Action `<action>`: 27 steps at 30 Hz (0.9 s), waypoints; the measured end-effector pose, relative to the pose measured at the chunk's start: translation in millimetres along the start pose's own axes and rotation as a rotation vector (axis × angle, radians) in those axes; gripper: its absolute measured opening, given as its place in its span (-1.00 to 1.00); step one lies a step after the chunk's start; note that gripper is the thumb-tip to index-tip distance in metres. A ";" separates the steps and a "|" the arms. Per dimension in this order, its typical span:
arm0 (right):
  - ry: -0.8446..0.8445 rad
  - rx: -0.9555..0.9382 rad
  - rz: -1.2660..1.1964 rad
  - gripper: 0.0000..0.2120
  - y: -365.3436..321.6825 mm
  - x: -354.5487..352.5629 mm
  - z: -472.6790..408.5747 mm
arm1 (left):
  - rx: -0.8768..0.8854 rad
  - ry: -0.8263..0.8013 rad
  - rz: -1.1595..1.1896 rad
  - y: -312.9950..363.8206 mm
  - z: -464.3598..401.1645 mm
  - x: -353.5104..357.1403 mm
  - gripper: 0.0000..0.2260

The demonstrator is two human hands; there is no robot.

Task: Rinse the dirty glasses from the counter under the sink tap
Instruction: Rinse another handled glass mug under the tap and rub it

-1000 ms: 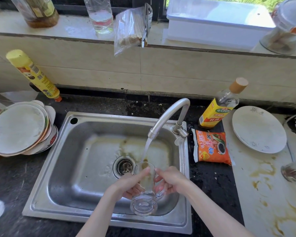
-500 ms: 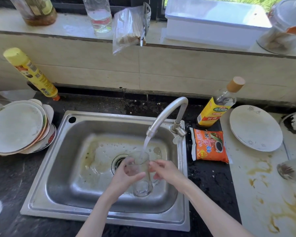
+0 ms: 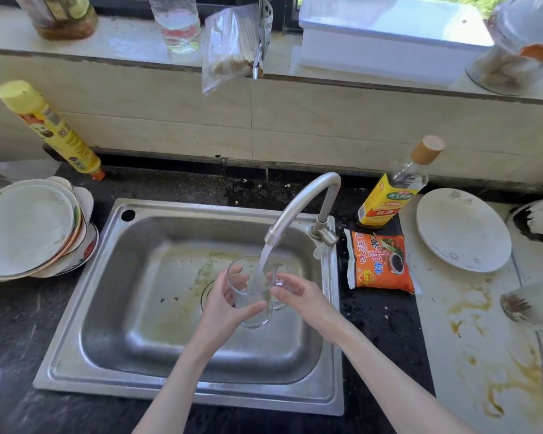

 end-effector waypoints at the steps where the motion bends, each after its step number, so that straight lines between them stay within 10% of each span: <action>1: -0.004 0.004 0.007 -0.64 2.2 -0.1 -0.4 | -0.004 0.000 -0.002 -1.4 1.0 0.2 -0.35; 27: -0.021 0.029 -0.373 -0.69 12.1 7.0 2.0 | -0.034 0.112 0.152 12.9 -5.1 -1.0 -0.60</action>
Point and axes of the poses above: each hand's wrist, its own z-axis away from the middle knuckle, its own x-axis out of the palm, y = z × x, the point moved 7 cm from there along -z, towards the middle knuckle, and after that the axes turned 7 degrees about -z, right-handed, at the moved point
